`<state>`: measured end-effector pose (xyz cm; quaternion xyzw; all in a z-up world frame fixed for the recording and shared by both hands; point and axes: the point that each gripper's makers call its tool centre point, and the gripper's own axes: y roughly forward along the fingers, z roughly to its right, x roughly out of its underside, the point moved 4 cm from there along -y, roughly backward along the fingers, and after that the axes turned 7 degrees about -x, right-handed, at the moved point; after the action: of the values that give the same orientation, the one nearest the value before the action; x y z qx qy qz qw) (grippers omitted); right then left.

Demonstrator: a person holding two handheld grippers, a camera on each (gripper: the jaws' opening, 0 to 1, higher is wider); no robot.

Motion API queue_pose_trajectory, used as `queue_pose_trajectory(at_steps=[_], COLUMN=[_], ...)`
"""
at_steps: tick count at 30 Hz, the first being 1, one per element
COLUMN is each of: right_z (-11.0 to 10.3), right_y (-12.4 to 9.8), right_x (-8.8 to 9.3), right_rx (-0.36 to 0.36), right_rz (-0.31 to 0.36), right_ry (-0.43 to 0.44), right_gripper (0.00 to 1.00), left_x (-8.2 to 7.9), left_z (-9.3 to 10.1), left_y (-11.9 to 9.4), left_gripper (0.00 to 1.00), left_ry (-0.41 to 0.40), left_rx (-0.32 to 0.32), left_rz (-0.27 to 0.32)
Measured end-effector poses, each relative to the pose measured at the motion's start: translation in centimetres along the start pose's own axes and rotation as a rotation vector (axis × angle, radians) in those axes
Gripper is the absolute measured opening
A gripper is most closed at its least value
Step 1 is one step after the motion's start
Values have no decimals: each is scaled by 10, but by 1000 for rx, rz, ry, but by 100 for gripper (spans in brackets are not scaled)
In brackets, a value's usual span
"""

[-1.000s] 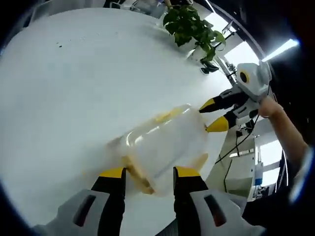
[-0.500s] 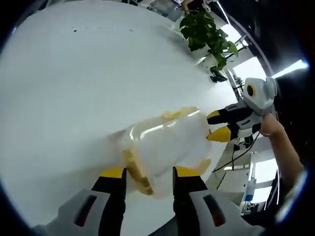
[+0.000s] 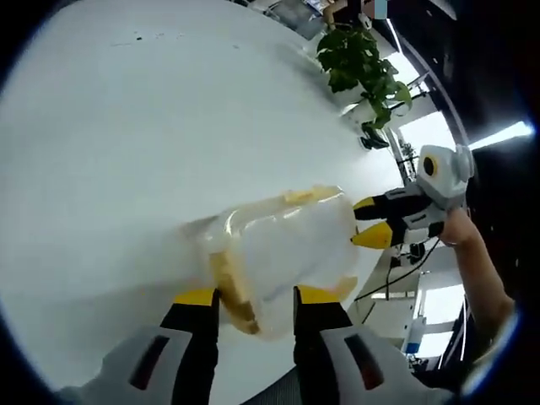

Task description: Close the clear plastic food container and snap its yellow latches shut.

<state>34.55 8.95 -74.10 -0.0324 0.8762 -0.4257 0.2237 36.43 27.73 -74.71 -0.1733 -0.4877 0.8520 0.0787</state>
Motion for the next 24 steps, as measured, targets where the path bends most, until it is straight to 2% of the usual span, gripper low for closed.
queue_pose_trajectory(at_steps=[5, 7, 8, 9, 10, 17, 18, 20, 21, 24], right_z=[-1, -1, -1, -1, -1, -1, -1, -1, 4, 0], right_y=[0, 0, 1, 1, 0, 2, 2, 3, 5, 2], right_x=[0, 0, 0, 0, 0, -2, -1, -2, -5, 0], right_rx=[18, 24, 25, 28, 31, 37, 35, 16, 20, 14], right_rz=[8, 11, 12, 11, 12, -3, -10, -19, 6, -37], right_ry=[22, 29, 30, 36, 38, 59, 95, 110, 156, 106], right_gripper=[26, 25, 25, 25, 24, 22, 21, 17, 17, 17], left_x=[-1, -1, 3, -2, -1, -1, -1, -1, 1, 2], left_z=[-1, -1, 9, 2, 1, -2, -3, -3, -6, -8], left_y=[1, 2, 3, 4, 1, 0, -1, -1, -2, -2], left_gripper=[32, 30, 31, 31, 31, 29, 28, 27, 27, 27], left_ry=[-11, -40, -103, -100, -48, -51, -50, -51, -50, -54], left_rx=[6, 16, 71, 48, 43, 48, 48, 44, 46, 48], left_rz=[-1, 3, -20, 9, 2, -8, -8, -7, -12, -17])
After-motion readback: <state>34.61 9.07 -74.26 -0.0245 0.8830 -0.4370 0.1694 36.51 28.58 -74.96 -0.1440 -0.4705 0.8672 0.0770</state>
